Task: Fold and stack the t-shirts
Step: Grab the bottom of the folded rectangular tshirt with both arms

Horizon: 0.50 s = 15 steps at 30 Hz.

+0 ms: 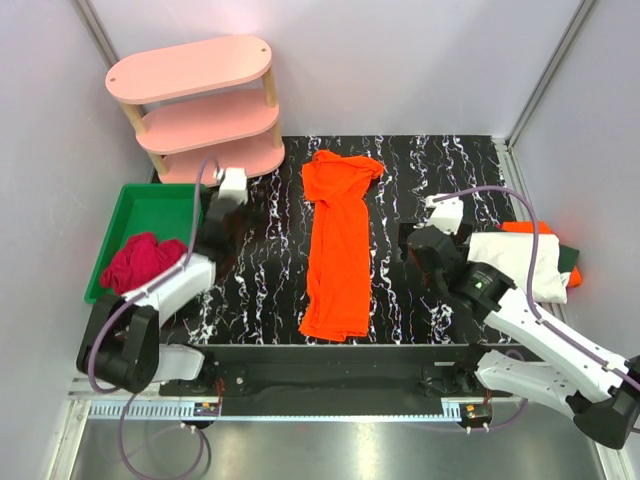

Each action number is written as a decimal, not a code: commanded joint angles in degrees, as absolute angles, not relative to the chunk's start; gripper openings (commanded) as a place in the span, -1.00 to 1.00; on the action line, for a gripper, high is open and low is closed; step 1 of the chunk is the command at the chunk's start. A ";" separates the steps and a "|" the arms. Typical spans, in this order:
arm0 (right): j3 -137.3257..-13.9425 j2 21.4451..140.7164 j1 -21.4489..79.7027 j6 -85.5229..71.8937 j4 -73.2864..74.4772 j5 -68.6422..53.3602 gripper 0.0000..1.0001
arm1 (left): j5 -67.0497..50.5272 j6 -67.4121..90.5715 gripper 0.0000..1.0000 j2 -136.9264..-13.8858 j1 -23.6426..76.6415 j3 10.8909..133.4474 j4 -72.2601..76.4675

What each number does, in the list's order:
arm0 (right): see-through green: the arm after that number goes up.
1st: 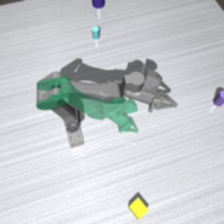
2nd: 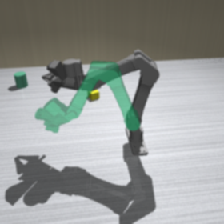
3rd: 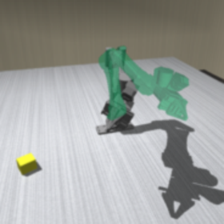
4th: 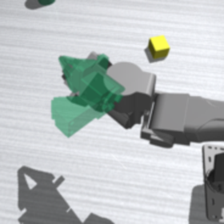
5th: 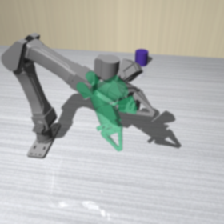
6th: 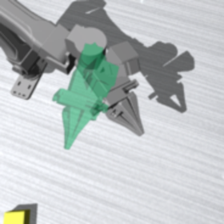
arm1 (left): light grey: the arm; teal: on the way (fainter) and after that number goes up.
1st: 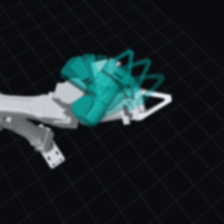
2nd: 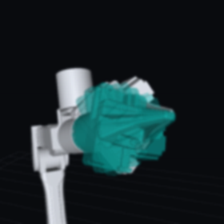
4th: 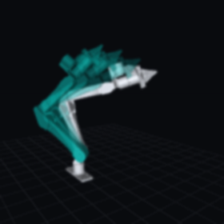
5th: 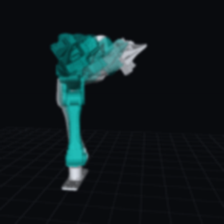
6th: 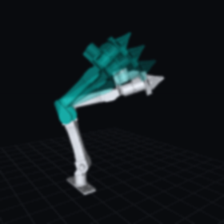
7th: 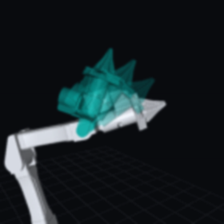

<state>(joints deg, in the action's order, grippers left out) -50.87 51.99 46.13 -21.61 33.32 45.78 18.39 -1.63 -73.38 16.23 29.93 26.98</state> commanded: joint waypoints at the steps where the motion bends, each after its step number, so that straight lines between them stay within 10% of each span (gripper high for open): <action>1: -52.82 53.70 46.58 -23.55 34.89 46.49 1.00 | 34.71 13.15 0.98 -77.68 23.72 56.48 -14.97; 4: -52.30 54.67 46.49 -29.68 35.68 46.76 0.99 | 29.91 26.18 0.98 -79.98 28.38 66.00 -34.60; 10: -50.28 57.11 46.49 -36.81 35.60 37.28 1.00 | 20.94 58.33 0.98 -61.86 31.56 46.00 -37.89; 15: -47.39 61.08 46.58 -41.03 35.95 28.67 0.93 | 9.91 50.73 0.98 -53.43 38.92 34.27 -24.77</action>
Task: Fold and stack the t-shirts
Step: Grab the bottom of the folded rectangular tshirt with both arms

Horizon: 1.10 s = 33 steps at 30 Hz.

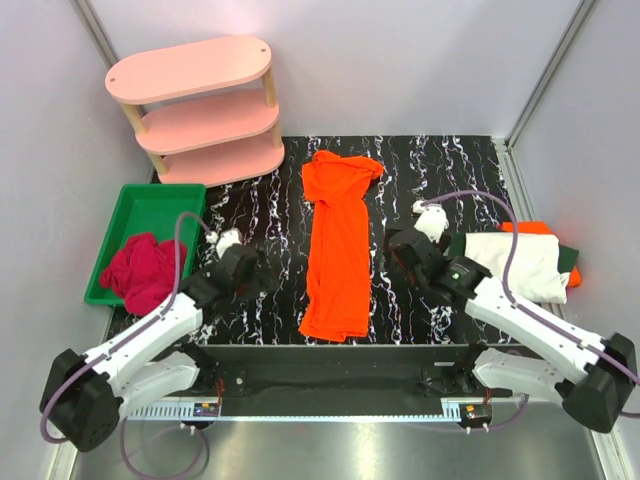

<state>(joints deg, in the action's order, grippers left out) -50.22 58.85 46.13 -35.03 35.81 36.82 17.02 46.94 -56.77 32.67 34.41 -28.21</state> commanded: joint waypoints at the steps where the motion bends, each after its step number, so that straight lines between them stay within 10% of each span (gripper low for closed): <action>1: -46.50 61.17 46.50 -43.13 35.69 27.52 0.90 | 11.50 50.28 0.98 -55.26 43.02 35.06 -26.79; 9: -36.49 58.89 46.76 -49.65 30.07 21.54 0.72 | 18.02 54.49 0.98 -63.01 54.23 39.11 -31.39; 14: -34.81 58.71 47.20 -50.36 29.00 20.04 0.72 | 13.81 57.48 0.58 -70.39 54.84 40.33 -27.86; 18: -34.37 60.64 49.04 -51.33 28.05 19.25 0.77 | 15.89 53.18 0.98 -78.90 59.75 46.31 -30.31; 33: -32.08 67.06 55.90 -55.63 23.65 18.28 0.65 | 24.18 59.23 0.77 -78.22 66.62 45.97 -34.28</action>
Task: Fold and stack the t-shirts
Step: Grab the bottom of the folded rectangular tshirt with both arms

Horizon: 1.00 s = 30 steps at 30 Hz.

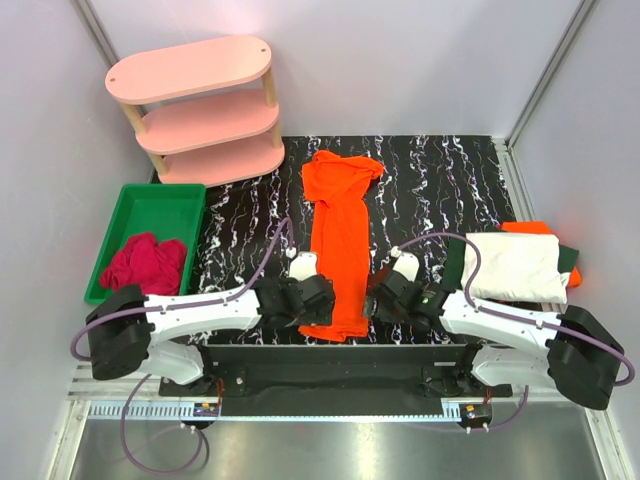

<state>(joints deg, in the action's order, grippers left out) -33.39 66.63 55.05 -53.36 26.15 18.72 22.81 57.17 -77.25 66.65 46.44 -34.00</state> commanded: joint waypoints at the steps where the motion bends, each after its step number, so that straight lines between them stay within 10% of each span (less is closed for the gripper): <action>1: -31.82 67.15 56.07 -56.07 23.29 18.11 0.65 | 23.65 59.67 0.74 -78.83 66.71 45.62 -34.28; 18: -33.05 74.96 62.05 -57.65 18.54 17.58 0.51 | 21.71 61.00 0.73 -81.47 66.71 42.98 -31.03; 30: -29.27 70.93 62.49 -64.33 25.83 15.56 -0.08 | 19.60 63.28 0.67 -80.86 66.71 39.38 -30.06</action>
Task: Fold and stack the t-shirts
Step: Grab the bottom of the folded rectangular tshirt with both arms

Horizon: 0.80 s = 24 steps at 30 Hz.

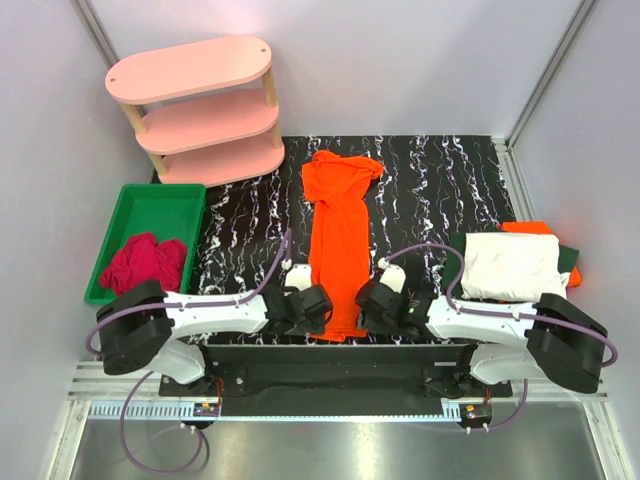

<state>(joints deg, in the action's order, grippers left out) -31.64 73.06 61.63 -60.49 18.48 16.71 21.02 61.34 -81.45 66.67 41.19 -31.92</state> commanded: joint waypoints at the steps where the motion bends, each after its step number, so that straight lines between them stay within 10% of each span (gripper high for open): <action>1: -28.66 70.23 62.58 -64.77 27.41 15.47 -0.11 | 19.43 63.54 0.65 -80.86 66.71 39.03 -30.06; 24: -31.29 71.45 63.02 -61.43 24.62 17.33 0.17 | 17.49 64.78 0.72 -84.29 66.71 39.64 -27.86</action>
<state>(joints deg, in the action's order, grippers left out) -29.56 67.35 62.50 -62.98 25.82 16.95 21.04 62.87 -81.10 66.67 40.49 -29.93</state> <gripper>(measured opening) 0.585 0.853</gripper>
